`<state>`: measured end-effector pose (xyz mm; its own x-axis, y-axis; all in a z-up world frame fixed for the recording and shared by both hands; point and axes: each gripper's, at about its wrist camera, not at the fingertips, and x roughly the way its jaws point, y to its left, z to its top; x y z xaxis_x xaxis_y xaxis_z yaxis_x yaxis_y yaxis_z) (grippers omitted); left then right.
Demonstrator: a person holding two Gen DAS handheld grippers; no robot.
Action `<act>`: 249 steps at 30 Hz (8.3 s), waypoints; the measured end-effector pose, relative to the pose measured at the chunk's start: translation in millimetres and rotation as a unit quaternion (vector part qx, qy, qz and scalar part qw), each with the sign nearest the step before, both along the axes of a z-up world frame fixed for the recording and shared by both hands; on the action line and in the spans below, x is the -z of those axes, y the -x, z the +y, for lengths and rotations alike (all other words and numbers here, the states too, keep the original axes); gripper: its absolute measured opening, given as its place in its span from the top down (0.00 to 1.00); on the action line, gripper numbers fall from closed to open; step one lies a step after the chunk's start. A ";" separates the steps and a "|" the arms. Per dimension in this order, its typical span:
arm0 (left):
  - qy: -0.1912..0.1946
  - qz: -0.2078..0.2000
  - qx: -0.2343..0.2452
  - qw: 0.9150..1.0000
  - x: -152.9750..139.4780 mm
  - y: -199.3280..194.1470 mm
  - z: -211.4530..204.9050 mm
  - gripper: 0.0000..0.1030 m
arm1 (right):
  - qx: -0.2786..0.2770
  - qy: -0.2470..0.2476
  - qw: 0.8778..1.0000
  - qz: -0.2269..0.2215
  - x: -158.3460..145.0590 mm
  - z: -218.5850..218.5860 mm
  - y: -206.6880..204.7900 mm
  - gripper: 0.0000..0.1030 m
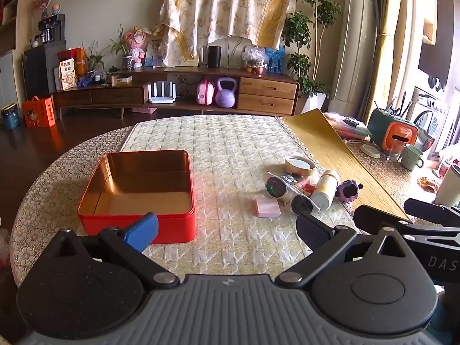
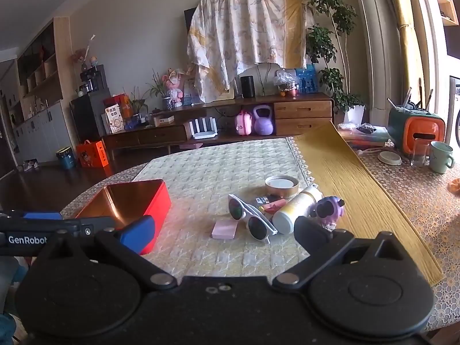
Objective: Organize rigid objects
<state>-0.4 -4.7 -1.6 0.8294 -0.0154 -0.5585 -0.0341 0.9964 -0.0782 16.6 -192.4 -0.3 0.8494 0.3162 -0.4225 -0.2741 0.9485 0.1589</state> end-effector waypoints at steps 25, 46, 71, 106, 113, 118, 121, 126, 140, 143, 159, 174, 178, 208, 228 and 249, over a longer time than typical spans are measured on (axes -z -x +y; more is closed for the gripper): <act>-0.004 0.025 -0.001 1.000 6.1 -5.7 -5.4 0.00 | 0.001 -0.002 1.000 0.000 -1.4 -4.3 -0.3 0.00; 0.006 0.046 0.015 0.999 23.8 -47.7 -5.0 0.00 | 0.045 0.010 0.999 0.016 14.0 -39.0 -40.2 0.00; -0.059 0.079 0.048 0.994 92.2 -169.1 -67.1 0.00 | 0.028 0.097 0.991 0.084 66.1 -94.2 -148.3 0.18; -0.073 0.106 0.064 0.990 126.1 -200.2 -74.4 0.61 | 0.019 0.092 0.990 0.104 95.3 -96.1 -202.2 0.51; -0.064 0.105 0.057 0.991 117.1 -188.6 -63.4 0.61 | 0.035 0.088 0.990 0.104 87.6 -96.2 -184.2 0.51; -0.050 0.102 0.055 0.992 101.8 -173.6 -53.2 0.61 | 0.030 0.076 0.992 0.092 67.1 -94.2 -161.3 0.51; -0.041 0.099 0.056 0.993 89.1 -162.8 -45.7 0.61 | 0.019 0.070 0.994 0.079 51.1 -88.3 -146.6 0.51; -0.029 0.089 0.049 0.994 65.0 -143.3 -29.6 0.61 | -0.010 0.062 0.996 0.059 22.9 -67.9 -124.2 0.51; -0.014 0.075 -0.004 0.997 24.8 -112.1 48.2 0.61 | -0.131 0.051 0.989 0.040 -19.0 28.4 -104.1 0.51; -0.014 0.074 -0.022 0.997 22.1 -112.2 71.4 0.61 | -0.155 0.056 0.986 0.037 -22.2 52.6 -104.4 0.51; -0.027 0.106 -0.087 0.990 45.2 -172.1 166.5 0.61 | -0.224 0.082 0.969 0.061 -3.2 159.1 -158.0 0.51; -0.034 0.141 -0.063 0.987 77.6 -237.7 187.2 0.61 | -0.278 0.181 0.942 0.051 43.6 230.6 -196.5 0.51; -0.030 0.147 -0.060 0.987 83.4 -244.9 189.1 0.61 | -0.288 0.214 0.932 0.043 56.1 245.0 -200.4 0.52; -0.033 0.166 -0.059 0.984 90.0 -251.7 181.2 0.58 | -0.267 0.171 0.946 0.066 49.3 227.5 -193.1 0.48; -0.014 0.104 -0.063 0.993 37.0 -192.3 168.7 0.27 | -0.240 0.081 0.963 0.093 11.4 180.2 -167.0 0.31; 0.007 0.060 -0.041 0.997 4.9 -126.5 123.6 0.20 | -0.184 0.006 0.979 0.085 -15.9 108.7 -122.8 0.03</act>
<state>126.0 118.9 -6.5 0.7554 0.0411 -0.6540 -0.1256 0.9886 -0.0829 139.4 -83.7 15.6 0.5957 0.5826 -0.5529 -0.5688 0.7920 0.2216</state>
